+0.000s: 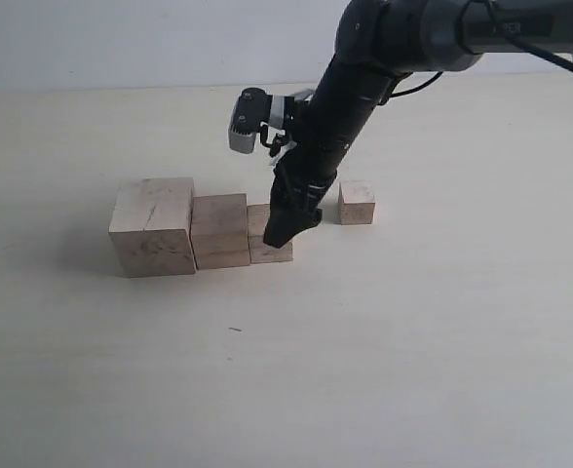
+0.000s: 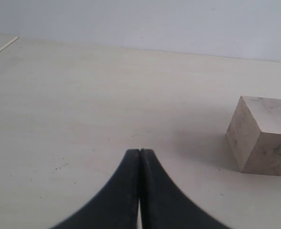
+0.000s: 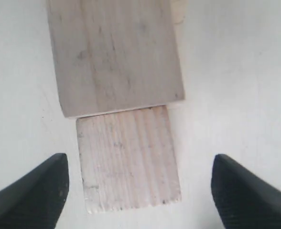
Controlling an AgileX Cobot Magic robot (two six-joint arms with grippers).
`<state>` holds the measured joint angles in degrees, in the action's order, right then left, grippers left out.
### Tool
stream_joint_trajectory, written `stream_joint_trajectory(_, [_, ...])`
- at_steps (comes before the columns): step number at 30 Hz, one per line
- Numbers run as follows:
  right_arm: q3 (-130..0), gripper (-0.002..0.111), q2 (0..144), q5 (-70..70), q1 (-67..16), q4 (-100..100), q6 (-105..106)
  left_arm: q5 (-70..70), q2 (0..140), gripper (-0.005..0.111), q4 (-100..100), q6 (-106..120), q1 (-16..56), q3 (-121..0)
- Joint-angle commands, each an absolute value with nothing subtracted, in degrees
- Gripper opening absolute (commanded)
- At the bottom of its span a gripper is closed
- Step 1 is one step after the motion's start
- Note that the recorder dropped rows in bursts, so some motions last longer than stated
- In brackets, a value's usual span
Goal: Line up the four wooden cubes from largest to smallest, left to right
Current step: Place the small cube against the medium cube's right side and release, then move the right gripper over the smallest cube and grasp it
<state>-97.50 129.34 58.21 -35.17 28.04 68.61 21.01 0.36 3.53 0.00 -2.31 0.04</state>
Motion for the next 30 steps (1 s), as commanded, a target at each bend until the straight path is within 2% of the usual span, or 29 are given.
stream_joint_trajectory(1, [-97.6, 0.079, 127.2, 59.0, -35.2, 24.1, 63.0, 20.4, 0.0, 0.0, 3.4, 0.0, -2.1, 0.0])
stream_joint_trajectory(10, [-97.6, 0.077, 125.9, 59.7, -35.2, 19.0, 58.3, 20.4, 0.0, 0.0, 3.4, 0.0, -2.1, 0.0])
stream_joint_trajectory(17, [-97.6, 0.057, 125.5, 58.7, -35.2, 14.5, 53.4, 20.4, 0.0, 0.0, 3.4, 0.0, -2.1, 0.0])
stream_joint_trajectory(21, [-97.6, 0.055, 124.7, 57.8, -35.2, 13.6, 52.0, 20.4, 0.0, 0.0, 3.4, 0.0, -2.1, 0.0])
stream_joint_trajectory(30, [-97.6, 0.055, 123.9, 50.9, -35.2, -6.4, 20.1, 20.4, 0.0, 0.0, 3.4, 0.0, -2.1, 0.0])
